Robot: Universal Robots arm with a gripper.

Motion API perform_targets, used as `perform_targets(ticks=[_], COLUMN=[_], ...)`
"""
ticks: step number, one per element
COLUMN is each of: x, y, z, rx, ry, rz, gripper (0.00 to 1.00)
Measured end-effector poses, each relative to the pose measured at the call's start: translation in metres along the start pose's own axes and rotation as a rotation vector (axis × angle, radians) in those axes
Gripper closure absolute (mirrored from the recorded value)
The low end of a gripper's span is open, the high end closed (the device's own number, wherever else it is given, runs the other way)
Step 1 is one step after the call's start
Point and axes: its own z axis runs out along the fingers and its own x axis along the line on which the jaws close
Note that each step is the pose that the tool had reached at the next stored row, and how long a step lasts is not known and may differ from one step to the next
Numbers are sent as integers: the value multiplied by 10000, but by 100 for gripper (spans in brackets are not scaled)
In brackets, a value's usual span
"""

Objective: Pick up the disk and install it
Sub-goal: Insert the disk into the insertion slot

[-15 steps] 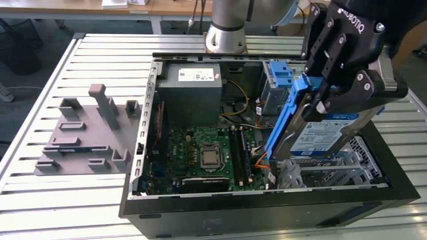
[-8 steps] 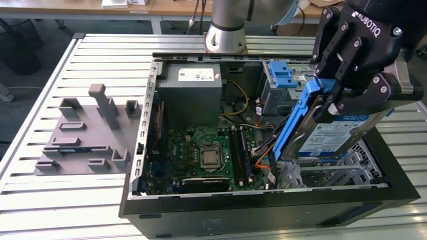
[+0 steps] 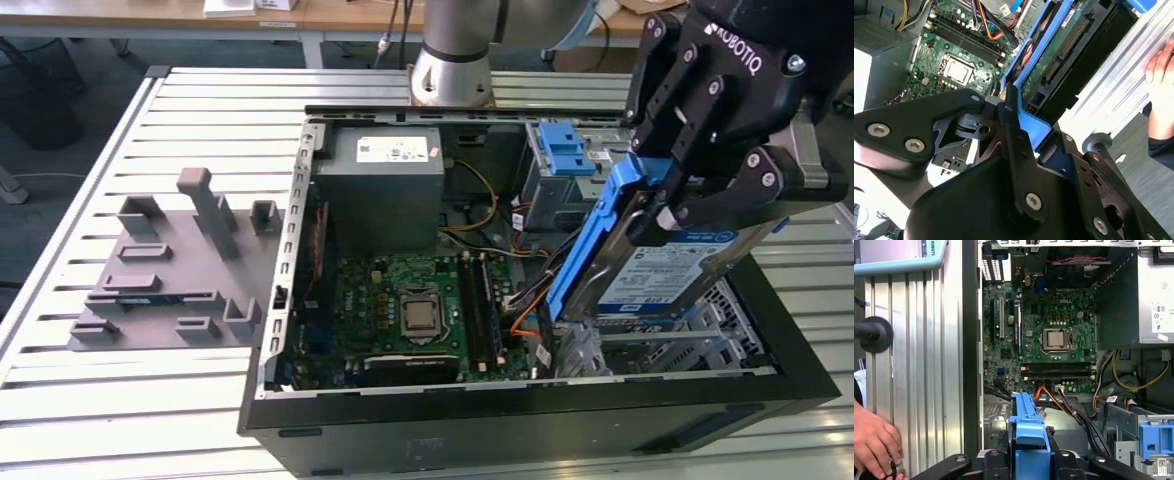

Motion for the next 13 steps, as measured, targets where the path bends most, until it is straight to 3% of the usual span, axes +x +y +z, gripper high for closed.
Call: perform_targets(ticks=[4,13], x=[-2,-10], y=[-43,-244], z=[2,30], rx=[1,0], ry=[-1,-1], rz=[-1,0], gripper=[63,63])
